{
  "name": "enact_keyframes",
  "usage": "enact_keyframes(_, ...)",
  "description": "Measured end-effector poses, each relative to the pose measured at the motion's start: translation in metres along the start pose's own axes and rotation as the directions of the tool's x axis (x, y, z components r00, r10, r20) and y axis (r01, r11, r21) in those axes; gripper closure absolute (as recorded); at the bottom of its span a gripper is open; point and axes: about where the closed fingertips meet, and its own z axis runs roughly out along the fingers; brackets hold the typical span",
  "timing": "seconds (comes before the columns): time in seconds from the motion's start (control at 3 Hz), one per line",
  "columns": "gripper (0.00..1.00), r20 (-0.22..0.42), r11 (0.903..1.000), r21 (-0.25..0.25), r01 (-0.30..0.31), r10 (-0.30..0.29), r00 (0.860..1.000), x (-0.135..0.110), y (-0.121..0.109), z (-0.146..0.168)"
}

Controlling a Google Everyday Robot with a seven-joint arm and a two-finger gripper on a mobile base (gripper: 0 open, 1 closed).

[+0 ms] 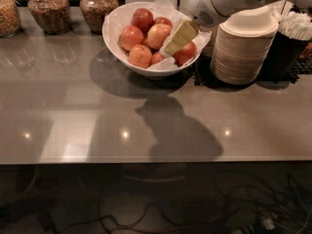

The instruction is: Pick apple from white bowl

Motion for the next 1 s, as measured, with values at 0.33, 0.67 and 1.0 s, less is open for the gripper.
enact_keyframes(0.33, 0.00, 0.023, 0.9999, 0.007, -0.016, 0.016, 1.000, 0.001, -0.005, 0.027)
enact_keyframes(0.67, 0.00, 0.036, 0.9996, 0.001, -0.028, 0.028, 0.999, 0.000, -0.009, 0.052)
enact_keyframes(1.0, 0.12, 0.031, 0.9991, -0.005, -0.042, 0.042, 0.999, 0.004, -0.012, 0.069)
